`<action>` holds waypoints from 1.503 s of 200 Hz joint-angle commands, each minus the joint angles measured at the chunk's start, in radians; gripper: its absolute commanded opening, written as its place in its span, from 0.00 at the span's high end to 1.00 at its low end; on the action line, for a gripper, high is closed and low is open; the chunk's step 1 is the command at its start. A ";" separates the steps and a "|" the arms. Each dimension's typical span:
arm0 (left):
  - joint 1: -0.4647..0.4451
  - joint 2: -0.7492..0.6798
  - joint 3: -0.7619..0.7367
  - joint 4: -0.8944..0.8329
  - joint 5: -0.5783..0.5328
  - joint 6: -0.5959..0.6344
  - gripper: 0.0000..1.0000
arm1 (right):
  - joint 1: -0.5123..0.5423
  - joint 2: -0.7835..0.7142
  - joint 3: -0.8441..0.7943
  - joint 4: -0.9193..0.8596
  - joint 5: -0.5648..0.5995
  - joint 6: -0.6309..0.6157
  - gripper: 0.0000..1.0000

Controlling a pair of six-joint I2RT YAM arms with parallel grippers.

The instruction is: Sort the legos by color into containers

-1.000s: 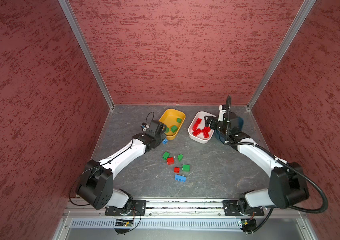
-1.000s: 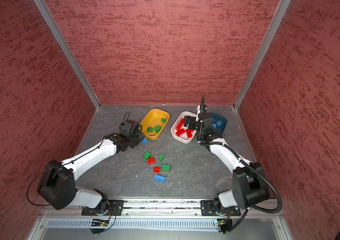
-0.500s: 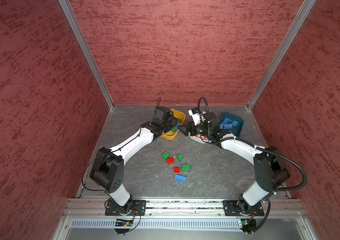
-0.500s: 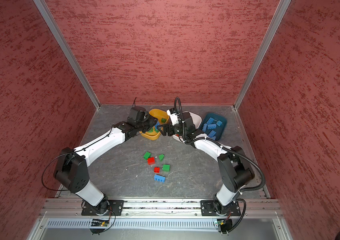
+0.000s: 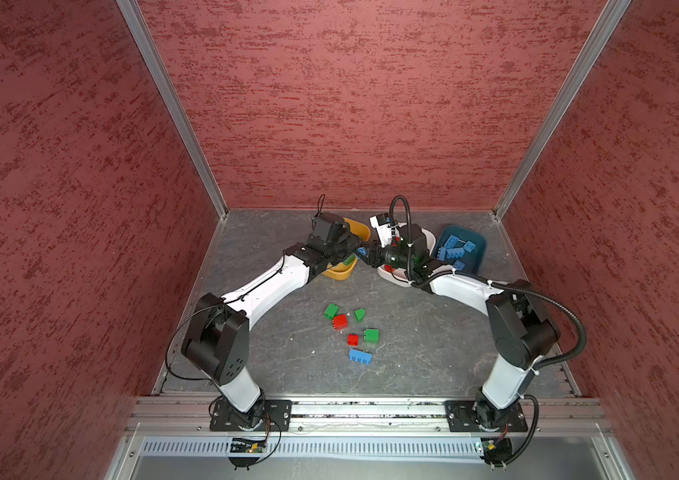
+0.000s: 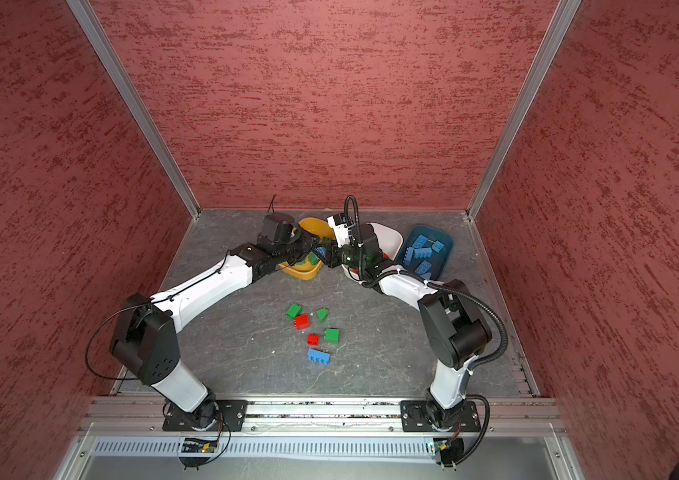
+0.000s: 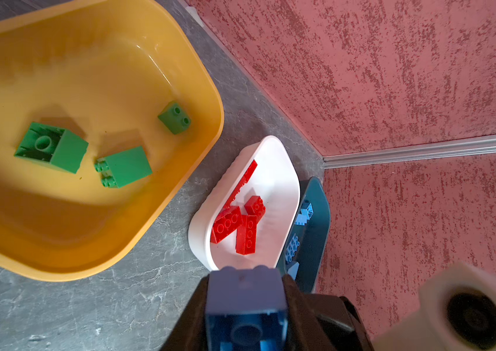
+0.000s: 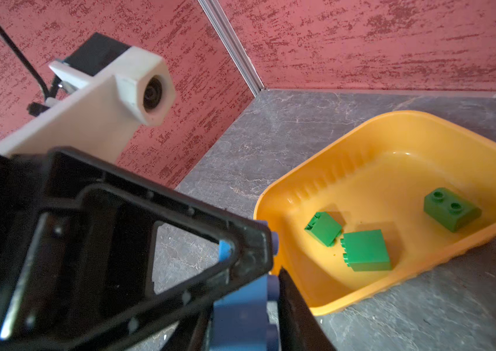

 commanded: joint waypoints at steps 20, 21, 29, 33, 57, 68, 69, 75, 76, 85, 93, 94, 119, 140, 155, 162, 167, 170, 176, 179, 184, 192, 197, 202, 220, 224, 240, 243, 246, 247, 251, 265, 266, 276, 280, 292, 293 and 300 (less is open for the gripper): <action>-0.008 0.006 -0.037 0.048 0.016 0.001 0.62 | -0.003 -0.060 -0.016 0.067 0.057 -0.027 0.84; -0.006 0.005 -0.039 0.053 0.020 0.002 0.61 | -0.004 -0.061 -0.016 0.067 0.058 -0.028 0.84; -0.001 0.002 -0.051 0.084 0.051 0.016 0.45 | -0.004 -0.066 -0.025 0.067 0.088 -0.032 0.87; 0.000 -0.001 -0.052 0.093 0.059 0.034 0.36 | -0.005 -0.071 -0.031 0.067 0.105 -0.033 0.88; -0.022 -0.026 -0.009 0.017 -0.024 0.170 0.02 | -0.017 -0.106 -0.078 0.054 0.227 -0.033 0.92; -0.027 -0.043 -0.014 0.000 -0.061 0.204 0.01 | -0.029 -0.130 -0.112 0.056 0.272 -0.027 0.92; -0.027 -0.045 -0.015 0.000 -0.064 0.206 0.01 | -0.031 -0.131 -0.115 0.055 0.277 -0.026 0.93; -0.025 -0.052 -0.023 0.000 -0.069 0.216 0.01 | -0.042 -0.144 -0.131 0.050 0.305 -0.024 0.93; -0.024 -0.053 -0.024 0.000 -0.069 0.217 0.01 | -0.044 -0.145 -0.134 0.049 0.309 -0.024 0.93; -0.020 -0.062 -0.038 -0.005 -0.073 0.223 0.00 | -0.066 -0.164 -0.154 0.031 0.362 -0.015 0.93; -0.013 -0.066 -0.045 -0.013 -0.074 0.226 0.01 | -0.092 -0.181 -0.169 0.008 0.406 -0.001 0.93; -0.013 -0.066 -0.045 -0.015 -0.073 0.227 0.01 | -0.096 -0.183 -0.171 0.005 0.412 0.002 0.93; -0.003 -0.061 -0.052 -0.068 -0.068 0.244 0.01 | -0.215 -0.227 -0.218 -0.059 0.500 0.085 0.93; -0.002 -0.058 -0.052 -0.123 -0.082 0.298 0.01 | -0.319 -0.244 -0.229 -0.136 0.525 0.131 0.93; 0.000 -0.050 -0.043 -0.193 -0.116 0.358 0.00 | -0.370 -0.250 -0.219 -0.200 0.550 0.123 0.93; 0.000 -0.046 -0.037 -0.233 -0.140 0.381 0.01 | -0.396 -0.252 -0.216 -0.230 0.557 0.110 0.92; 0.001 -0.044 -0.033 -0.262 -0.157 0.392 0.00 | -0.409 -0.253 -0.214 -0.242 0.558 0.103 0.92; 0.002 -0.043 -0.034 -0.276 -0.165 0.401 0.00 | -0.417 -0.254 -0.214 -0.250 0.558 0.098 0.92; 0.004 -0.041 -0.038 -0.299 -0.172 0.417 0.00 | -0.433 -0.255 -0.211 -0.265 0.560 0.089 0.92; 0.007 -0.039 -0.041 -0.306 -0.173 0.425 0.01 | -0.441 -0.256 -0.212 -0.273 0.561 0.086 0.92; 0.012 -0.038 -0.043 -0.323 -0.170 0.437 0.00 | -0.454 -0.255 -0.212 -0.282 0.561 0.079 0.92; 0.020 -0.036 -0.050 -0.349 -0.172 0.447 0.01 | -0.471 -0.257 -0.214 -0.298 0.565 0.069 0.91; 0.024 -0.035 -0.057 -0.362 -0.175 0.454 0.01 | -0.481 -0.258 -0.215 -0.305 0.572 0.064 0.91; 0.029 -0.035 -0.066 -0.370 -0.173 0.464 0.00 | -0.490 -0.258 -0.218 -0.310 0.581 0.060 0.91; 0.043 -0.038 -0.092 -0.390 -0.164 0.498 0.01 | -0.518 -0.247 -0.213 -0.326 0.610 0.028 0.90; 0.046 -0.038 -0.096 -0.396 -0.164 0.506 0.01 | -0.525 -0.240 -0.206 -0.334 0.616 0.019 0.90; 0.052 -0.033 -0.103 -0.424 -0.162 0.541 0.01 | -0.543 -0.202 -0.164 -0.379 0.652 -0.027 0.90; 0.053 -0.031 -0.104 -0.428 -0.160 0.550 0.00 | -0.545 -0.193 -0.154 -0.388 0.663 -0.037 0.90; 0.054 -0.030 -0.104 -0.434 -0.159 0.558 0.00 | -0.548 -0.184 -0.145 -0.397 0.673 -0.046 0.90; 0.054 -0.029 -0.104 -0.436 -0.159 0.560 0.01 | -0.548 -0.183 -0.143 -0.399 0.676 -0.049 0.90; 0.054 -0.025 -0.103 -0.443 -0.159 0.571 0.01 | -0.550 -0.169 -0.131 -0.408 0.686 -0.061 0.89; 0.054 -0.008 -0.098 -0.471 -0.151 0.598 0.01 | -0.556 -0.114 -0.083 -0.448 0.711 -0.106 0.87; 0.054 -0.006 -0.099 -0.473 -0.150 0.599 0.00 | -0.556 -0.111 -0.079 -0.453 0.714 -0.110 0.87; 0.054 0.003 -0.101 -0.482 -0.137 0.612 0.00 | -0.557 -0.061 -0.032 -0.505 0.731 -0.146 0.84; 0.054 0.006 -0.102 -0.484 -0.131 0.617 0.01 | -0.556 -0.041 -0.007 -0.536 0.740 -0.155 0.83; 0.054 0.018 -0.106 -0.487 -0.107 0.632 0.01 | -0.556 0.014 0.069 -0.624 0.767 -0.171 0.76; 0.054 0.019 -0.106 -0.487 -0.105 0.633 0.01 | -0.556 0.018 0.073 -0.630 0.769 -0.172 0.76; 0.054 0.026 -0.106 -0.491 -0.093 0.638 0.00 | -0.556 0.039 0.103 -0.659 0.777 -0.180 0.70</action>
